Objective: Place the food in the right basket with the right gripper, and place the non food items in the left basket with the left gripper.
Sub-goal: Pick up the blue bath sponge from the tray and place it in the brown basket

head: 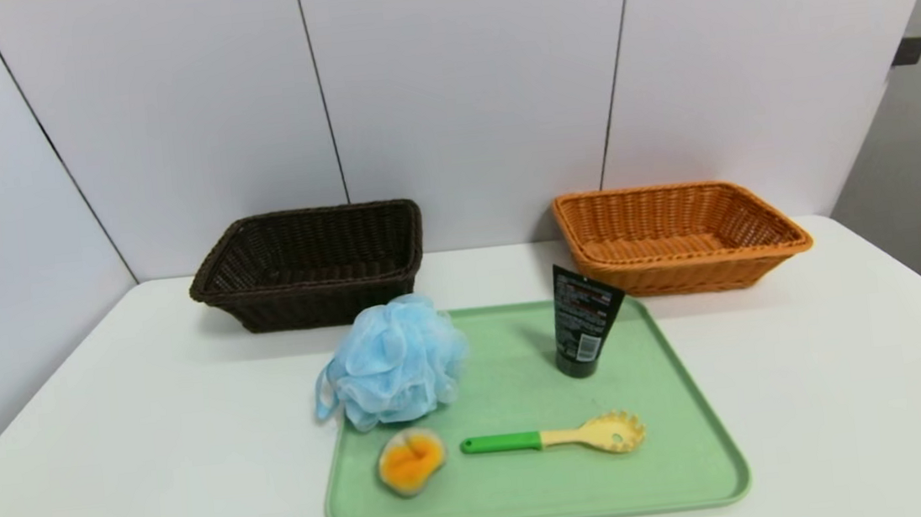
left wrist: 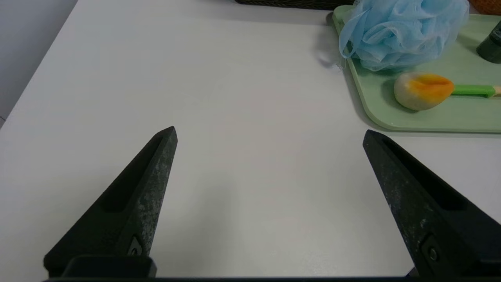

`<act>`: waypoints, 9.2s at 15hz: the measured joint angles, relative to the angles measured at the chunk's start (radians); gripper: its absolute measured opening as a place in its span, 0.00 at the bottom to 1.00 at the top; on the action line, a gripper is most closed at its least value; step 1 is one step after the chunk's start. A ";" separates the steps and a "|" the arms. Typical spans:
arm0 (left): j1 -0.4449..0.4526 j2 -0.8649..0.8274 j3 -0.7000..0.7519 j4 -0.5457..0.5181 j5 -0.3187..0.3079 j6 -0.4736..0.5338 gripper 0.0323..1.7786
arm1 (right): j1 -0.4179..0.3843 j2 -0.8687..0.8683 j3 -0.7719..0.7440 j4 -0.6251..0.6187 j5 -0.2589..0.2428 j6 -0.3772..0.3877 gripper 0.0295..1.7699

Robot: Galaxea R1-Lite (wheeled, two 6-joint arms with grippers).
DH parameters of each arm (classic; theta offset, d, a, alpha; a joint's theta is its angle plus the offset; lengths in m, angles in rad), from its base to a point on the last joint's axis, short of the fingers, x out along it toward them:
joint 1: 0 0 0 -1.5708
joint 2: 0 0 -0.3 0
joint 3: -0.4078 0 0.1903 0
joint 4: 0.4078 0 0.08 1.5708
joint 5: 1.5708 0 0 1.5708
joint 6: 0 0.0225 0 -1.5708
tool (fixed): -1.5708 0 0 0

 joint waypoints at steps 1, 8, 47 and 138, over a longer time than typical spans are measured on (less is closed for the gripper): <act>0.000 0.064 -0.049 0.004 0.000 -0.001 0.95 | 0.002 0.053 -0.035 0.001 -0.001 0.000 0.96; -0.033 0.591 -0.477 0.079 0.001 -0.007 0.95 | 0.008 0.517 -0.277 0.015 0.018 0.055 0.96; -0.694 1.744 -1.189 0.278 0.414 -0.492 0.95 | 0.195 1.056 -0.606 0.240 0.099 0.033 0.96; -0.222 1.641 -1.472 0.151 0.202 -0.168 0.75 | 0.208 1.036 -0.564 0.241 0.108 0.102 0.96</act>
